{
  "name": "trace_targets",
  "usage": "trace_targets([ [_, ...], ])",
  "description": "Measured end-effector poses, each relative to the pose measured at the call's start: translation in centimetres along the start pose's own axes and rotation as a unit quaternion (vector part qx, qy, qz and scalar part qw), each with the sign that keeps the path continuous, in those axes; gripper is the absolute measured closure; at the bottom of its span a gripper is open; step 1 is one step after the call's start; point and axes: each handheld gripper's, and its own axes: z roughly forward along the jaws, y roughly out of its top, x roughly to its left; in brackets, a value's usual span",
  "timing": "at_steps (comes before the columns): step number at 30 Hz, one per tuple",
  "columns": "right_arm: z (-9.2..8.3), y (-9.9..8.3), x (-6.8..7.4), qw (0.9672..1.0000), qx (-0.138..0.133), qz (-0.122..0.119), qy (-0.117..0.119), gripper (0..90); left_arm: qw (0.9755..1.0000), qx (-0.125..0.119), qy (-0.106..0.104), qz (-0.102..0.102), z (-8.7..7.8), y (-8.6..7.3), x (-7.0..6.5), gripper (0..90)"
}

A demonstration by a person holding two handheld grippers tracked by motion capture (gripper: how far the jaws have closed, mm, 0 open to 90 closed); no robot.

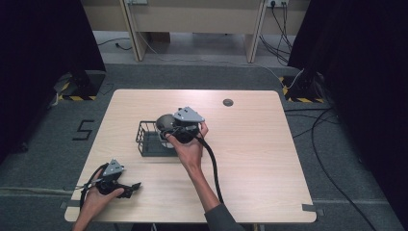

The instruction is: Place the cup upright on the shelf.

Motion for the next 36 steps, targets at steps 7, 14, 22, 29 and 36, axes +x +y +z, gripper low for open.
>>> trace_targets([
  [7,-1.9,-0.3,-1.1,1.0000,-0.002,0.001,0.005,15.1,1.0000,0.000,0.000,0.001,0.0,0.0,0.0,0.0],
  [14,-4.1,-0.8,-2.1,1.0000,-0.005,-0.001,0.006,15.1,1.0000,0.000,0.000,0.001,0.0,0.0,0.0,0.0],
  [22,-6.2,-1.5,-3.5,1.0000,-0.004,-0.002,0.000,15.2,1.0000,0.000,0.000,0.001,0.0,0.0,0.0,0.0],
  [29,-8.4,-3.0,-5.4,0.9997,-0.002,0.015,-0.018,15.2,1.0000,0.001,0.001,0.000,0.0,0.0,0.0,0.0],
  [36,-10.0,-4.1,-6.5,0.9994,0.000,0.020,-0.029,15.3,1.0000,0.001,0.001,0.001,0.0,0.0,0.0,0.0],
])
